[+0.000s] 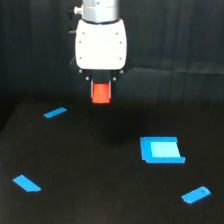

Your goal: Pick up the red object from the table

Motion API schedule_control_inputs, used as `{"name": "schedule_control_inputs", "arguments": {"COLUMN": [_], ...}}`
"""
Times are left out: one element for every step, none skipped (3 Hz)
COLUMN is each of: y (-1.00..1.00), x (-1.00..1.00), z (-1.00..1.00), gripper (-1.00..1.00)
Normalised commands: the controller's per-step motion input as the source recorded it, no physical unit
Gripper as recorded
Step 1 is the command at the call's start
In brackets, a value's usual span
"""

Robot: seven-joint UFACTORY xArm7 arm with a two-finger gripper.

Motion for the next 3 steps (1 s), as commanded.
{"name": "schedule_control_inputs", "arguments": {"y": [0.01, -0.03, 0.00], "x": [-0.03, 0.00, 0.12], "z": [0.08, -0.04, 0.05], "gripper": [-1.00, -1.00, -1.00]}}
